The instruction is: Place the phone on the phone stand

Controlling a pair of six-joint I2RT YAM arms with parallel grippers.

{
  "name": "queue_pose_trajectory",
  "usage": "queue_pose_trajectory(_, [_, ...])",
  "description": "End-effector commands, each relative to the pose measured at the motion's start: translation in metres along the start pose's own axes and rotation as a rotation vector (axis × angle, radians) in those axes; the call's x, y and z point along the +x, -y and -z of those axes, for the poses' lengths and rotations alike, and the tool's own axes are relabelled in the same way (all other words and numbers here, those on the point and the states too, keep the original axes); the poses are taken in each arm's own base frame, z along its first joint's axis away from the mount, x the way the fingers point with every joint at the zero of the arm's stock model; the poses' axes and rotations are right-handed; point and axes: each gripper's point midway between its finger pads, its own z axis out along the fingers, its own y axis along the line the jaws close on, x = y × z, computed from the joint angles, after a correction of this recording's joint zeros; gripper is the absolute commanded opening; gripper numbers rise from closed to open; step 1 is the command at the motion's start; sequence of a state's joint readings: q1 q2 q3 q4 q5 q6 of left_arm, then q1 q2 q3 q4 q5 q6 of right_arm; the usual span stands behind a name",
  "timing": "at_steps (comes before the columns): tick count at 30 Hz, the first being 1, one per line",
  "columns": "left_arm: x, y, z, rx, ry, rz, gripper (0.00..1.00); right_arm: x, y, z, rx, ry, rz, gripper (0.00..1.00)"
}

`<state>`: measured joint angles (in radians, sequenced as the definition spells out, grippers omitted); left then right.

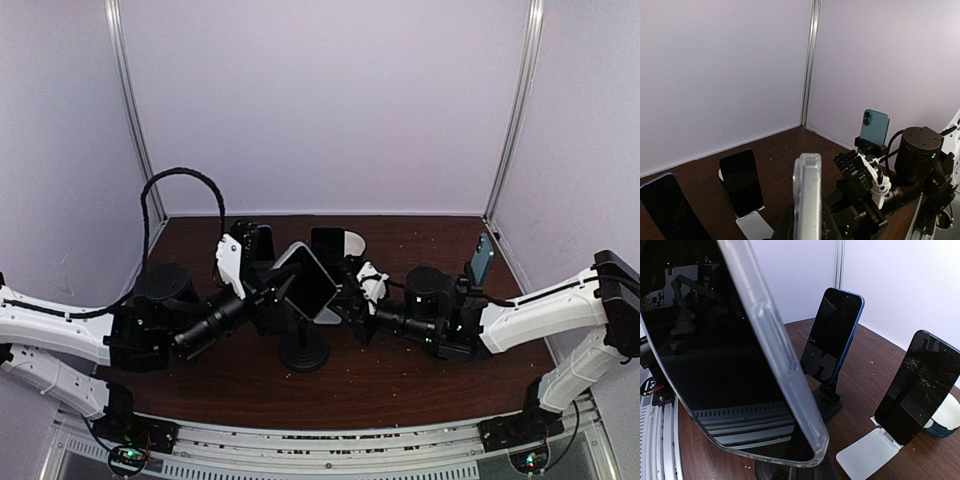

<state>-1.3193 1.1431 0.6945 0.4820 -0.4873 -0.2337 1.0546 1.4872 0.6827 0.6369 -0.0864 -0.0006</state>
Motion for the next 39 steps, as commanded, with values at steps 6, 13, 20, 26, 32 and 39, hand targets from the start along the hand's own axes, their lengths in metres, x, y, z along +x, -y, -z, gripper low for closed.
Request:
queue_pose_trajectory(6, [0.114, -0.026, 0.025, -0.065, -0.555, -0.376, 0.0, -0.018, 0.052, 0.002, 0.202, 0.059, -0.107, 0.0])
queue_pose_trajectory(13, [0.123, -0.04, 0.04, -0.04, -0.676, -0.394, 0.0, -0.011, 0.087, 0.008, 0.315, 0.034, -0.143, 0.0])
queue_pose_trajectory(20, [0.111, -0.054, 0.034, -0.099, -0.812, -0.358, 0.0, -0.019, 0.078, 0.005, 0.259, 0.055, -0.122, 0.0])
queue_pose_trajectory(26, [0.075, -0.062, 0.034, -0.145, -0.825, -0.304, 0.0, -0.012, 0.074, 0.014, 0.337, -0.016, 0.017, 0.0])
queue_pose_trajectory(32, [0.074, -0.069, 0.064, -0.156, -0.986, -0.276, 0.0, -0.017, 0.077, 0.027, 0.358, -0.029, 0.077, 0.0])
queue_pose_trajectory(39, [0.027, -0.026, 0.013, 0.085, -0.584, -0.316, 0.0, -0.013, 0.057, 0.019, 0.239, 0.0, 0.039, 0.0])
